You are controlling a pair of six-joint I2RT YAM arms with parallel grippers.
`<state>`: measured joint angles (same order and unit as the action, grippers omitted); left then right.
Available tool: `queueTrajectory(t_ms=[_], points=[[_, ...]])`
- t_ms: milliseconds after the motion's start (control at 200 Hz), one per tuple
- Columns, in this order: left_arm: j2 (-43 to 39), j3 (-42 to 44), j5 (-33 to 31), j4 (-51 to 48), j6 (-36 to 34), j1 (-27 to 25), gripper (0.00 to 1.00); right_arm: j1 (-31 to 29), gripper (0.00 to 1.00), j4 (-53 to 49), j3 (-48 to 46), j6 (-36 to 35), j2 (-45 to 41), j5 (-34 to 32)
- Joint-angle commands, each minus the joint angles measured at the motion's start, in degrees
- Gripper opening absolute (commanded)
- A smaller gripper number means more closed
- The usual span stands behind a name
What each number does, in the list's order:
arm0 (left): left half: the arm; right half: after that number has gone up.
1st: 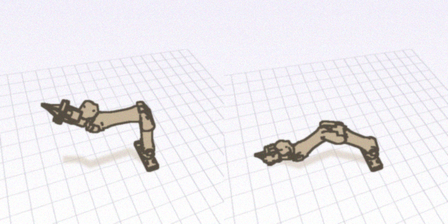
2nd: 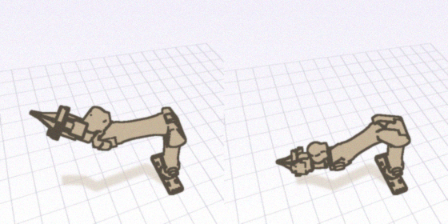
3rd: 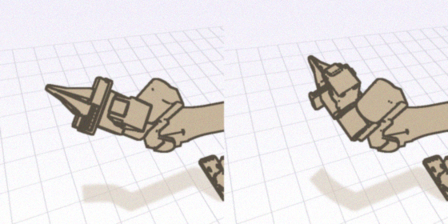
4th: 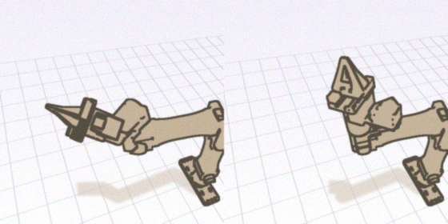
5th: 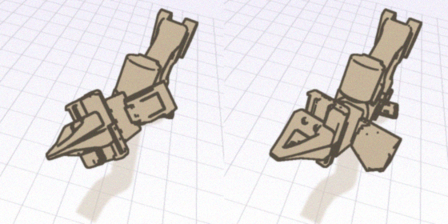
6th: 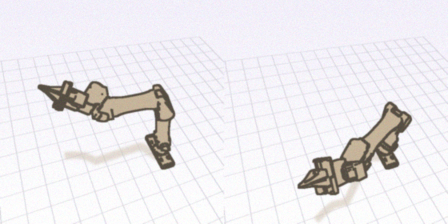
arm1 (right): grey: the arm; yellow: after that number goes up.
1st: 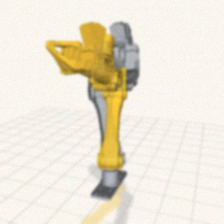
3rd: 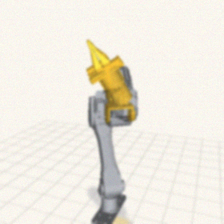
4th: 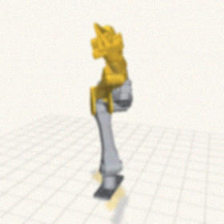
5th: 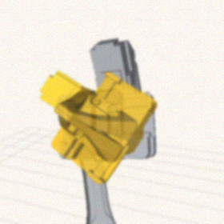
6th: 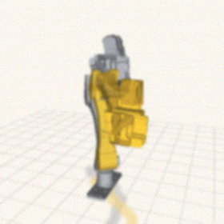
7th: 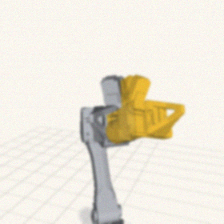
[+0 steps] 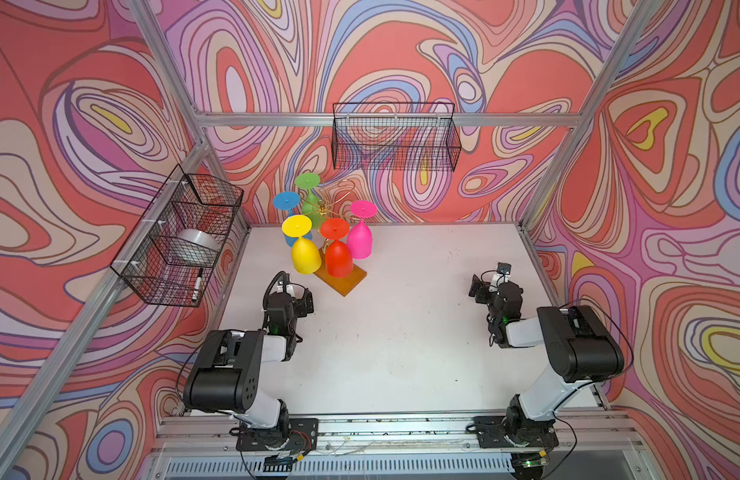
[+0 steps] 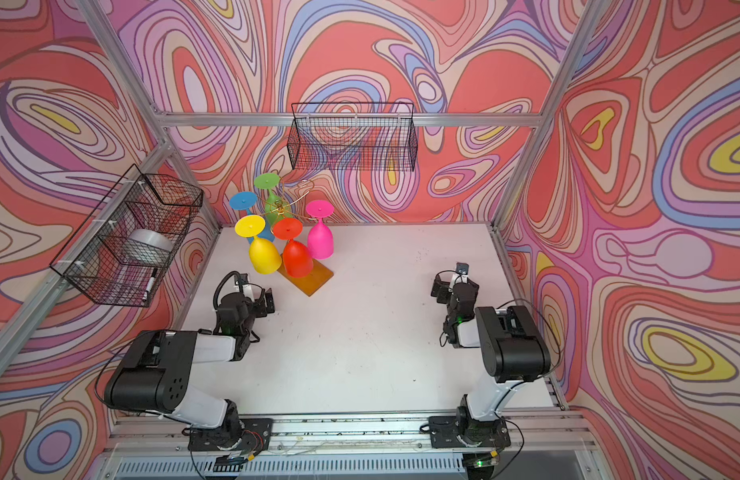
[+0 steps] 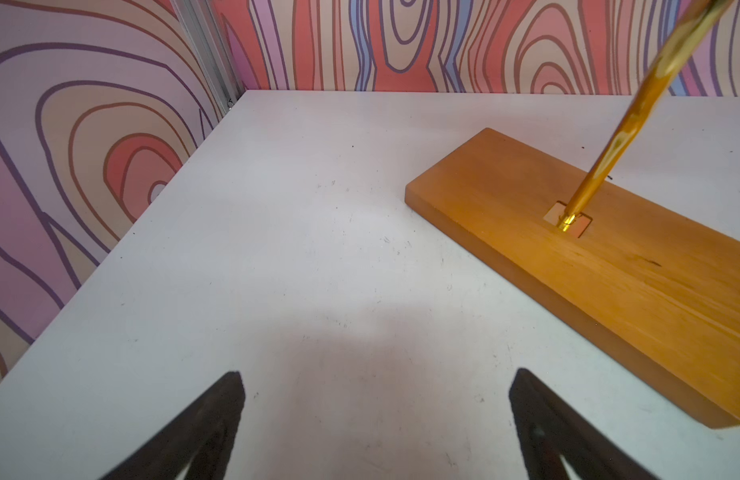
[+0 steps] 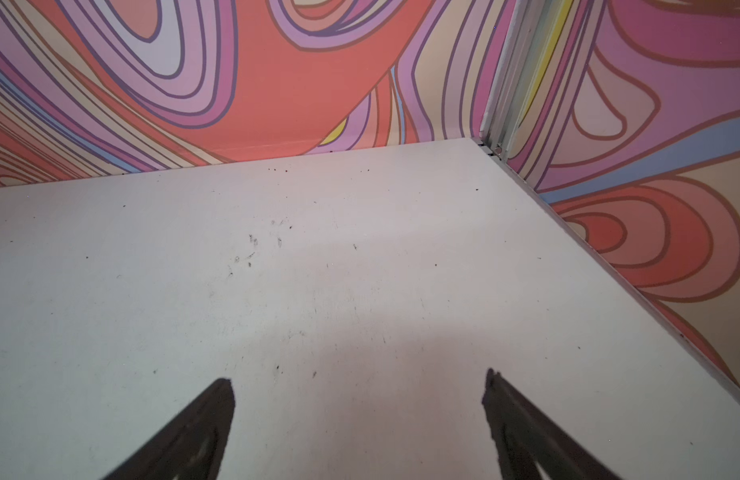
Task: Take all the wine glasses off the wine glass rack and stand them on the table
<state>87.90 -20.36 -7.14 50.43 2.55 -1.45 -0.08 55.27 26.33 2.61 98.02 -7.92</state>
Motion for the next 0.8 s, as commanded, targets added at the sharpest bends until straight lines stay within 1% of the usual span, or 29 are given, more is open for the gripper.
queueTrajectory(t_ms=[0,791], points=[[0.5,-0.8,-0.6,1.3,-0.9,-0.1,1.00,-0.3,0.98,-0.1,0.3,-0.3,0.5,0.5],[0.5,-1.1,-0.6,0.8,-0.9,-0.1,1.00,-0.3,0.98,-0.2,0.4,-0.3,0.5,0.6]])
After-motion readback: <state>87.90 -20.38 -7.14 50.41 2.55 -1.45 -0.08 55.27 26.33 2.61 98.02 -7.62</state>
